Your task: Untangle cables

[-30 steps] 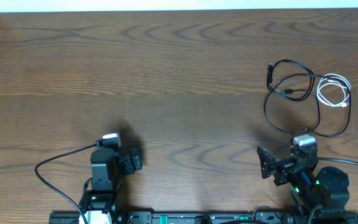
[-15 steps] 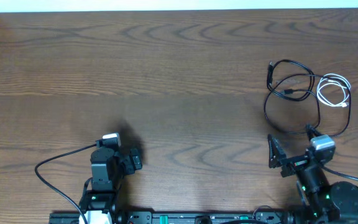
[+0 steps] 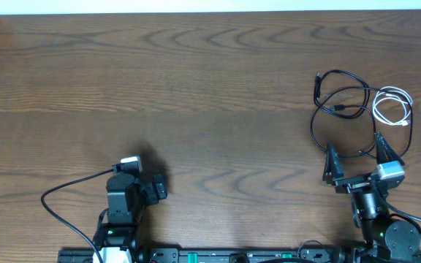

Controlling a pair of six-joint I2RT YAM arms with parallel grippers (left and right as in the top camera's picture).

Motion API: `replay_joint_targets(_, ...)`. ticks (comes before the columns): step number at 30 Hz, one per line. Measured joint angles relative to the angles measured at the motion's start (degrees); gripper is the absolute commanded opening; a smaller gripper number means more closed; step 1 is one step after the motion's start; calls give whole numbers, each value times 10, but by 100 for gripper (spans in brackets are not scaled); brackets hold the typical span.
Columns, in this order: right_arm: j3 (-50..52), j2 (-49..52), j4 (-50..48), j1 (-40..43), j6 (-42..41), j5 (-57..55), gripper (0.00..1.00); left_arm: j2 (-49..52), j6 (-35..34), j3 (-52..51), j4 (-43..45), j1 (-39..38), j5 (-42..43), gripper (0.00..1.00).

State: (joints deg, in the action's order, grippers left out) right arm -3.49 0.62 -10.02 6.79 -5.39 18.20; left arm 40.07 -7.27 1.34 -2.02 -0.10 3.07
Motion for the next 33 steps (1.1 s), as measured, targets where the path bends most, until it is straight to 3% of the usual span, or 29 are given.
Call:
replay_joint_targets(10,29,0,-54,11,0,-100,99,0,0,0,0,0,0,98)
replay_joint_targets(22,31,1,139,11,0,-153,99,0,0,0,0,0,0,98)
replay_joint_targets(33,31,2,139,11,0,-156,99,0,0,0,0,0,0,98)
